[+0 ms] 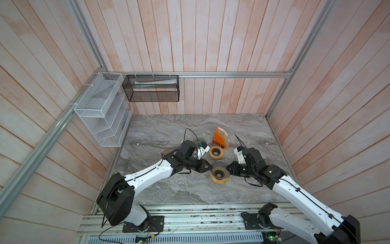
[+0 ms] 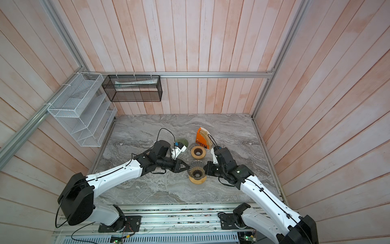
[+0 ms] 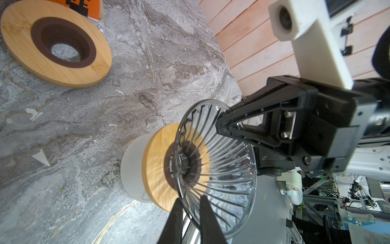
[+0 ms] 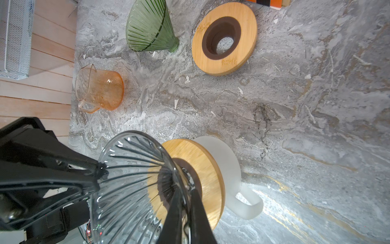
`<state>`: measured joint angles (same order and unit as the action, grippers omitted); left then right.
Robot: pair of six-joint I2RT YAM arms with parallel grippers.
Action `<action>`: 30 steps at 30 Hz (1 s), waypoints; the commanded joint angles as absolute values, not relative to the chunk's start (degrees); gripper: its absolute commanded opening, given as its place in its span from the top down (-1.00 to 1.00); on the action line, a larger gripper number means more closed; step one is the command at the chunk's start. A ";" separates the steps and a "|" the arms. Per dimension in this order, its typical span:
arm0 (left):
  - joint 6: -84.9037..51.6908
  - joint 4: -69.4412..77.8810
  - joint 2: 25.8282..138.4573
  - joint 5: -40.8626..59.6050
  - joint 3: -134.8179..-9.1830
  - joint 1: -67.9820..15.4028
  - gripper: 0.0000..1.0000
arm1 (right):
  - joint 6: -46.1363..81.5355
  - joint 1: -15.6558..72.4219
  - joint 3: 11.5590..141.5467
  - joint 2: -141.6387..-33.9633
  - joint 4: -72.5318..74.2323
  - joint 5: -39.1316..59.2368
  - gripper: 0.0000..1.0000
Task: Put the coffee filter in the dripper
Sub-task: 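Hold the seated glass dripper with right gripper while left gripper waits beside it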
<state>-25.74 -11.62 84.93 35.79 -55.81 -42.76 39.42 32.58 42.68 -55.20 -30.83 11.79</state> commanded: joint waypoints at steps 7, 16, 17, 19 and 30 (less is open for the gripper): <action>-26.13 -13.41 85.87 35.33 -51.47 -43.59 0.65 | 39.53 32.83 40.26 -55.63 -32.42 9.23 1.00; -26.64 -12.57 86.18 35.51 -49.92 -43.68 0.66 | 39.64 32.85 39.42 -55.72 -32.25 9.23 1.00; -26.80 -12.35 86.15 35.51 -49.76 -43.68 0.66 | 39.65 32.81 39.38 -55.73 -32.23 9.23 1.00; -26.95 -12.09 86.22 35.55 -49.40 -43.77 0.66 | 39.64 32.84 39.40 -55.72 -32.34 8.99 1.00; -27.52 -10.98 86.76 35.77 -47.64 -43.86 0.68 | 39.51 32.78 38.67 -56.24 -32.09 8.61 1.00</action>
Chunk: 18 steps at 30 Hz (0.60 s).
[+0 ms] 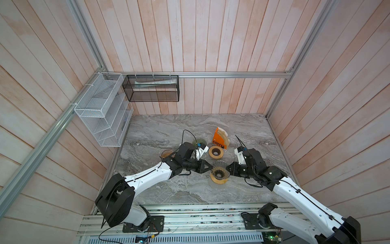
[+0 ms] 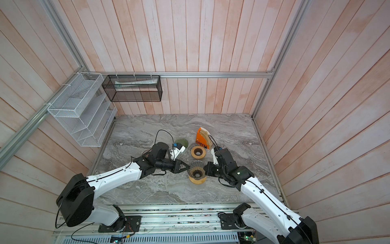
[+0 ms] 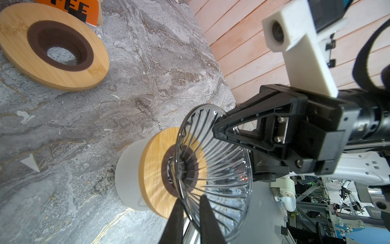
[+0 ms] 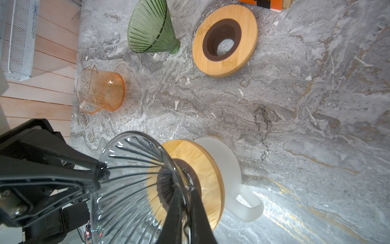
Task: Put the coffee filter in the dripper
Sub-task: 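Hold the seated glass dripper with right gripper while left gripper waits beside it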
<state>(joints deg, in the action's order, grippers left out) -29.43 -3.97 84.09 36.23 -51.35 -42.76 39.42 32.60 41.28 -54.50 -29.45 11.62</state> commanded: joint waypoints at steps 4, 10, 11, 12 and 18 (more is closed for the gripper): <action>-27.67 -10.70 87.10 35.95 -47.12 -43.95 0.69 | 39.38 32.81 38.62 -56.42 -32.19 8.53 1.00; -27.77 -10.36 87.86 36.17 -46.49 -44.08 0.71 | 39.29 32.83 38.21 -56.51 -32.22 8.28 1.00; -27.69 -10.26 87.99 36.29 -46.41 -44.12 0.71 | 39.37 32.83 37.99 -56.52 -32.11 8.18 1.00; -27.71 -10.20 88.07 36.38 -46.34 -44.14 0.71 | 39.37 32.86 37.88 -56.59 -32.00 8.18 1.00; -27.56 -10.32 88.42 36.56 -46.24 -44.30 0.72 | 39.29 32.86 37.42 -56.67 -32.12 7.91 1.00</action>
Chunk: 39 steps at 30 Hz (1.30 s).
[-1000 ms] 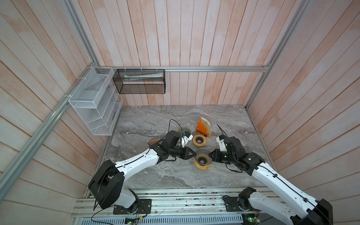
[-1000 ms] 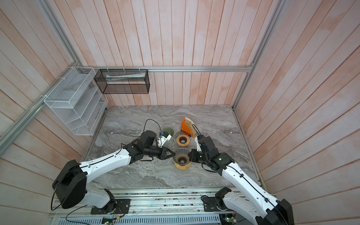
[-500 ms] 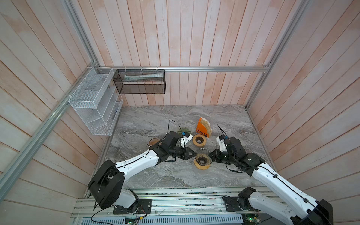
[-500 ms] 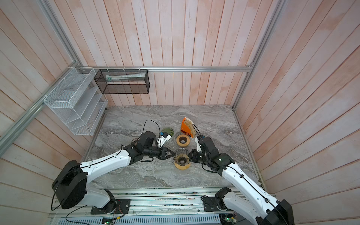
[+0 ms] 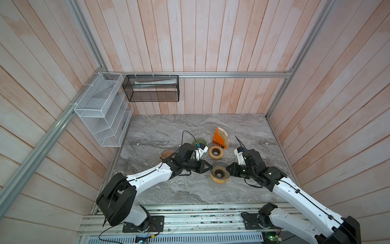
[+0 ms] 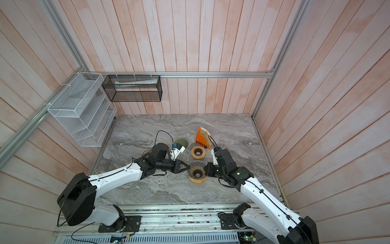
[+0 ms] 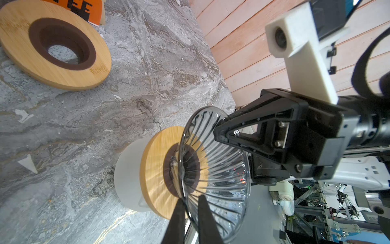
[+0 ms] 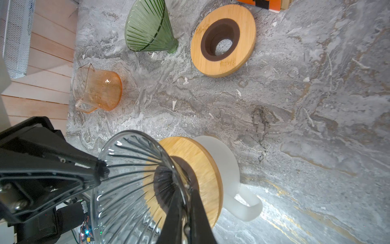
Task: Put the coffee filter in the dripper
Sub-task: 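Hold the seated glass dripper with right gripper while left gripper waits beside it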
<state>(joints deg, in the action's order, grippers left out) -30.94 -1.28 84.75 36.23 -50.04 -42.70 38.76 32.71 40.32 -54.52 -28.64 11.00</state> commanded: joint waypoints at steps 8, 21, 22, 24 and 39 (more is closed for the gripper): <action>-27.46 -10.53 88.34 36.39 -46.05 -44.37 0.74 | 39.37 32.83 36.98 -56.90 -31.88 8.00 1.00; -27.08 -11.10 88.45 35.94 -46.15 -44.38 0.74 | 39.20 32.87 37.06 -56.78 -31.94 7.21 1.00; -26.95 -11.13 88.51 35.90 -45.91 -44.38 0.74 | 39.12 32.79 36.88 -56.78 -31.99 7.14 1.00; -27.06 -10.94 88.51 35.43 -45.42 -44.38 0.75 | 39.20 32.86 36.43 -56.78 -31.89 7.08 1.00; -27.26 -10.81 88.69 35.60 -44.96 -44.75 0.75 | 39.46 32.86 35.22 -55.99 -32.34 6.59 1.00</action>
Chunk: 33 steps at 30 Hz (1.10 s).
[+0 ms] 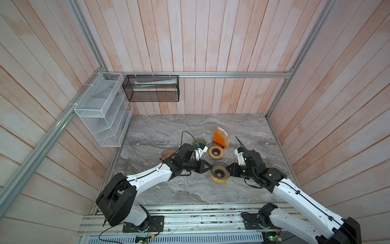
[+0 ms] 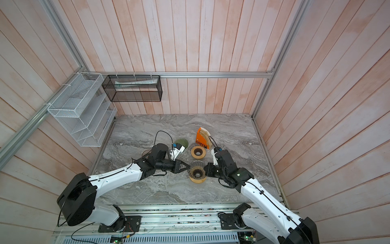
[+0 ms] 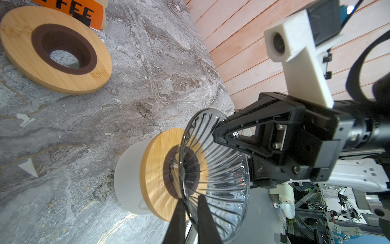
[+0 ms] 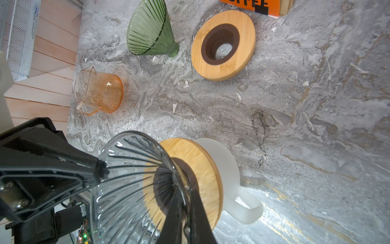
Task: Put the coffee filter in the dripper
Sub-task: 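Hold the seated glass dripper with right gripper while left gripper waits beside it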
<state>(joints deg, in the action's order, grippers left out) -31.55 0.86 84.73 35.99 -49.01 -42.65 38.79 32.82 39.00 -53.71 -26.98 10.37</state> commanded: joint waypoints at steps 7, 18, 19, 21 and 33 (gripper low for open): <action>-27.24 -10.77 88.77 35.42 -44.55 -44.74 0.75 | 39.73 32.81 34.11 -55.77 -32.04 6.46 1.00; -27.15 -10.98 88.51 35.42 -44.74 -44.83 0.76 | 39.66 32.82 33.75 -55.28 -32.43 5.85 1.00; -27.11 -10.91 88.49 35.35 -44.82 -44.83 0.76 | 39.64 32.78 33.61 -55.28 -32.43 5.80 1.00; -27.25 -10.91 88.38 35.25 -44.83 -44.83 0.76 | 39.72 32.81 33.55 -55.37 -32.25 5.81 1.00; -28.56 -10.87 86.72 35.05 -46.80 -45.00 0.76 | 39.12 32.86 36.04 -55.86 -32.69 5.27 1.00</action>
